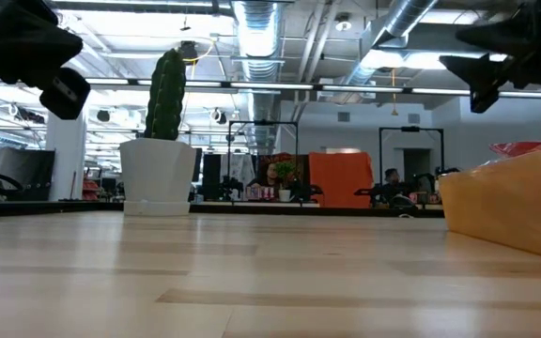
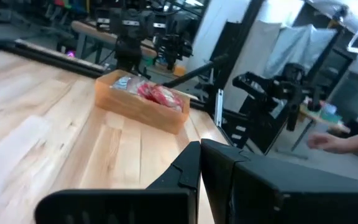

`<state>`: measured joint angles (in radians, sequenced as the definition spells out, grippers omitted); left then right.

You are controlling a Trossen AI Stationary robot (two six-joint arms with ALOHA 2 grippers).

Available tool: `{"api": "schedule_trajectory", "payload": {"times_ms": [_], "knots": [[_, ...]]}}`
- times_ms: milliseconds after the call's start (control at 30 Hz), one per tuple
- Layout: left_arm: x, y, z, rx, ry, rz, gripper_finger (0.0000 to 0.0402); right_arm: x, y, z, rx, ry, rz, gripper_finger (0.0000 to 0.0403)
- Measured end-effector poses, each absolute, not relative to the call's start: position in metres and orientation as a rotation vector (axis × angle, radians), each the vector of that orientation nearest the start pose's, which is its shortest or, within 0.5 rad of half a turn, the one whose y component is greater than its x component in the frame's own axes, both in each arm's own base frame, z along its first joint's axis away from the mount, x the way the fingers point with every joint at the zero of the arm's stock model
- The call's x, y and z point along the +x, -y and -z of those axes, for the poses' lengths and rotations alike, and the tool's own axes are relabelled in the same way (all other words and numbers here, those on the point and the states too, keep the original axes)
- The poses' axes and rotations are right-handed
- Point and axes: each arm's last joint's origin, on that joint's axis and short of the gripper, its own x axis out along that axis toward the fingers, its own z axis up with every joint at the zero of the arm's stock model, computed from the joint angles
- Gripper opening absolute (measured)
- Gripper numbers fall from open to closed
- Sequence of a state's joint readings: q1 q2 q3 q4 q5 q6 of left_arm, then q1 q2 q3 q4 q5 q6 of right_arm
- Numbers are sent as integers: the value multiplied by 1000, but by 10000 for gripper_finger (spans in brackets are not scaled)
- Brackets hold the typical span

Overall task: Sort popcorn bags into baskets
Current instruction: Return to Home Position

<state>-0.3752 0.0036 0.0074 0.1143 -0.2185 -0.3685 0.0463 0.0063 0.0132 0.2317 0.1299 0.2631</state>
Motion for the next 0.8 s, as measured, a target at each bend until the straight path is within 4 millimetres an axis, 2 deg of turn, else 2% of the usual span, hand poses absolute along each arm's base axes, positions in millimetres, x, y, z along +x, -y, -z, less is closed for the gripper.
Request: {"api": "schedule_trajectory", "payload": {"times_ms": [200,400,667,800], "knots": [[92,29,-172,-308,39,161,0,96,-1,-184,276,187,60,225],[92,30,-171,-414,-8,192,0,97,-1,-177,270,115,69,225],[92,30,-171,-429,-14,195,0,97,-1,-171,264,44,77,222],[91,31,-177,-673,7,245,0,97,-1,-170,264,41,77,225]]}}
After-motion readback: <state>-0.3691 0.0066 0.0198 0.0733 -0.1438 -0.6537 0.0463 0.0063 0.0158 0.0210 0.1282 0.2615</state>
